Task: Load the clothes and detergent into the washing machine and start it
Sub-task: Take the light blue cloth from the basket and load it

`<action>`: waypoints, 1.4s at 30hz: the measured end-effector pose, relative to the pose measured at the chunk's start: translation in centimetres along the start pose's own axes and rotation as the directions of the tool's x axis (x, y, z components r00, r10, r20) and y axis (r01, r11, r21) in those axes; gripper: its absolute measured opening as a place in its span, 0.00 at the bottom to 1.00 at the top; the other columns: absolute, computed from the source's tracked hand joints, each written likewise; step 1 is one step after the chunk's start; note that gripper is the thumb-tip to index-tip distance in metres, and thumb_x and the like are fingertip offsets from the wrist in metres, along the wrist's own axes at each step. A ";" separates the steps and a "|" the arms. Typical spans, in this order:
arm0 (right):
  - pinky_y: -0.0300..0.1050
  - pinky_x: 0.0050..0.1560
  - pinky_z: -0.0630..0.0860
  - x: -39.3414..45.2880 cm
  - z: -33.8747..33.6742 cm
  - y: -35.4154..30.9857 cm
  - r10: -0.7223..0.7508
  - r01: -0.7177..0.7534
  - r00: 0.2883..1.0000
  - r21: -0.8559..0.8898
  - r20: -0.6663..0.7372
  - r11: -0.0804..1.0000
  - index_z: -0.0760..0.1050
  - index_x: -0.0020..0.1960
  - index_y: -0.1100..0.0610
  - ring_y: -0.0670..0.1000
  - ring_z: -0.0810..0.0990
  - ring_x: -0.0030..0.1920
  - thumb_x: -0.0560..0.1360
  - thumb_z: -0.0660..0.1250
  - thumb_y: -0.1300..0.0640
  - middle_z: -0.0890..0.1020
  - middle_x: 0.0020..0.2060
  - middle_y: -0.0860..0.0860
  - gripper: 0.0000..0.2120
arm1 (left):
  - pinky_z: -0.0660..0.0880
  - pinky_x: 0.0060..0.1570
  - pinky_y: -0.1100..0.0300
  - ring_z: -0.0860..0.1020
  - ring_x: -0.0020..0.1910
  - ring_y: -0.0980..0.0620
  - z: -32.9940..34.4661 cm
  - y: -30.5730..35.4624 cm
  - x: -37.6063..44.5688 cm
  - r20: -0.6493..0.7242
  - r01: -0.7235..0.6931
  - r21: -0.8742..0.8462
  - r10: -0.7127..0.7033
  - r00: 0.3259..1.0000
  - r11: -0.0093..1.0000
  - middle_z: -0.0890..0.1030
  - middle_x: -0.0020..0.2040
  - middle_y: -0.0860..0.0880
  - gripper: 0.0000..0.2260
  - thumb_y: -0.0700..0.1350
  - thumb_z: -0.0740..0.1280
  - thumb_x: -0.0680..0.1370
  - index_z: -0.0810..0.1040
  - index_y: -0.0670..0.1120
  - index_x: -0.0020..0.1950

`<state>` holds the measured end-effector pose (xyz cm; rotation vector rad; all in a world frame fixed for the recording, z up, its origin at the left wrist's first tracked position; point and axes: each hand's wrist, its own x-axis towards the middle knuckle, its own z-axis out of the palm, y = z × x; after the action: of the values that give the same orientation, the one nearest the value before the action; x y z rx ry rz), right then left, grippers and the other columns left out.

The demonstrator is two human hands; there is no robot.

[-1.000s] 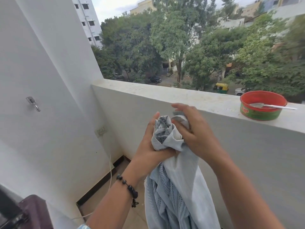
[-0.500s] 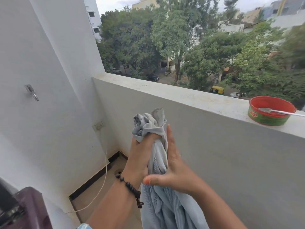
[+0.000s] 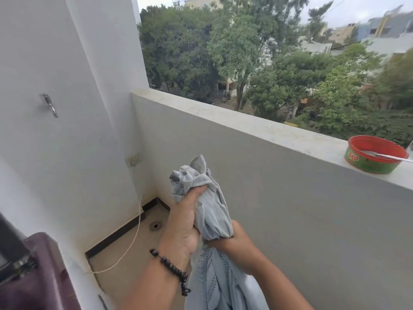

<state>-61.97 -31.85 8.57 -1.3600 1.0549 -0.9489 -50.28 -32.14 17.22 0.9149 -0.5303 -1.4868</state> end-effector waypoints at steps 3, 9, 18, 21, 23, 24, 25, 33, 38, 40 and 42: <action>0.44 0.42 0.73 0.3 -0.2 0.5 0.048 -0.046 0.999 -0.146 0.013 0.988 0.75 0.45 0.67 0.48 0.76 0.41 0.65 0.69 0.60 0.78 0.38 0.51 0.12 | 0.80 0.45 0.53 0.84 0.47 0.49 -2.8 2.0 -0.1 0.038 -0.115 0.182 0.110 0.993 0.976 0.84 0.53 0.43 0.13 0.39 0.73 0.72 0.79 0.48 0.56; 0.41 0.36 0.69 0.1 -1.6 -0.3 0.179 -0.162 0.984 -0.452 -0.004 0.877 0.73 0.35 0.59 0.45 0.70 0.34 0.67 0.66 0.57 0.74 0.30 0.45 0.05 | 0.62 0.65 0.73 0.64 0.68 0.73 -5.0 6.1 -2.0 0.430 -0.559 0.610 0.358 0.829 0.562 0.67 0.70 0.65 0.33 0.56 0.77 0.68 0.65 0.62 0.68; 0.48 0.38 0.76 0.1 -4.4 -3.3 0.164 0.075 0.970 -0.859 0.181 0.506 0.76 0.44 0.55 0.53 0.79 0.37 0.65 0.72 0.51 0.82 0.38 0.52 0.12 | 0.34 0.70 0.30 0.61 0.76 0.50 -1.7 -3.3 0.7 0.518 -0.552 0.598 -0.245 0.819 -0.580 0.72 0.70 0.50 0.60 0.61 0.73 0.67 0.20 0.59 0.70; 0.51 0.36 0.75 0.2 -6.9 -3.1 0.137 0.106 0.971 -0.866 0.195 0.489 0.74 0.42 0.56 0.53 0.79 0.36 0.63 0.70 0.50 0.82 0.37 0.52 0.12 | 0.52 0.75 0.44 0.78 0.56 0.49 -0.1 -4.3 1.4 0.489 -0.515 0.696 -0.195 0.850 -0.501 0.82 0.48 0.51 0.50 0.55 0.71 0.69 0.37 0.56 0.79; 0.51 0.40 0.76 0.3 -9.2 -3.0 0.104 0.111 0.972 -0.802 0.211 0.586 0.73 0.46 0.53 0.51 0.80 0.40 0.62 0.70 0.52 0.82 0.40 0.49 0.14 | 0.71 0.62 0.53 0.79 0.50 0.49 1.3 -4.5 1.9 0.498 -0.512 0.790 -0.133 0.857 -0.338 0.82 0.45 0.51 0.43 0.52 0.71 0.69 0.50 0.59 0.78; 0.49 0.40 0.75 0.2 -10.4 -3.1 0.096 0.098 0.971 -0.730 0.219 0.677 0.71 0.48 0.50 0.48 0.79 0.41 0.62 0.71 0.53 0.81 0.41 0.47 0.16 | 0.75 0.53 0.53 0.80 0.46 0.51 2.0 -4.3 2.1 0.505 -0.514 0.830 -0.101 0.857 -0.216 0.82 0.43 0.51 0.41 0.52 0.72 0.68 0.54 0.62 0.75; 0.45 0.40 0.75 0.2 -11.8 -3.1 0.081 0.090 0.968 -0.636 0.236 0.766 0.70 0.51 0.48 0.46 0.79 0.41 0.62 0.72 0.54 0.80 0.43 0.47 0.19 | 0.77 0.48 0.53 0.80 0.42 0.53 3.0 -4.2 2.4 0.513 -0.518 0.849 -0.076 0.855 -0.100 0.82 0.40 0.52 0.39 0.52 0.73 0.67 0.57 0.64 0.72; 0.30 0.50 0.73 0.5 -16.4 1.3 0.007 0.017 0.970 -0.100 0.242 0.995 0.72 0.64 0.48 0.38 0.80 0.55 0.63 0.79 0.64 0.82 0.54 0.40 0.33 | 0.79 0.48 0.58 0.82 0.44 0.52 7.9 -2.8 3.9 0.509 -0.543 0.737 0.197 0.838 0.402 0.84 0.47 0.49 0.29 0.38 0.76 0.65 0.76 0.60 0.62; 0.41 0.39 0.72 3.5 -19.6 -1.2 -0.182 0.188 0.980 -0.068 0.085 0.980 0.81 0.40 0.54 0.43 0.76 0.37 0.63 0.71 0.58 0.80 0.33 0.44 0.06 | 0.79 0.52 0.58 0.82 0.53 0.48 8.0 -1.8 3.6 0.430 -0.514 0.713 0.281 0.858 0.477 0.84 0.54 0.48 0.24 0.39 0.75 0.66 0.79 0.47 0.61; 0.39 0.37 0.72 4.6 -21.5 -4.9 -0.306 0.312 0.950 -0.119 0.068 0.943 0.83 0.41 0.48 0.40 0.77 0.36 0.63 0.70 0.57 0.82 0.33 0.44 0.09 | 0.79 0.54 0.55 0.81 0.55 0.45 7.7 -1.4 3.3 0.413 -0.519 0.687 0.313 0.855 0.509 0.84 0.56 0.47 0.24 0.42 0.76 0.66 0.79 0.48 0.62; 0.36 0.35 0.71 5.2 -22.7 -9.1 -0.440 0.446 0.895 -0.173 0.073 0.878 0.83 0.41 0.44 0.39 0.77 0.34 0.63 0.67 0.61 0.83 0.32 0.45 0.14 | 0.79 0.52 0.57 0.82 0.54 0.49 7.8 -1.3 2.9 0.397 -0.530 0.655 0.352 0.848 0.539 0.84 0.55 0.49 0.24 0.43 0.76 0.65 0.80 0.50 0.61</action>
<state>-81.61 -43.36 18.91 -1.8171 0.8345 -1.1775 -57.03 -36.27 20.06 1.1235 -1.5187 -0.8561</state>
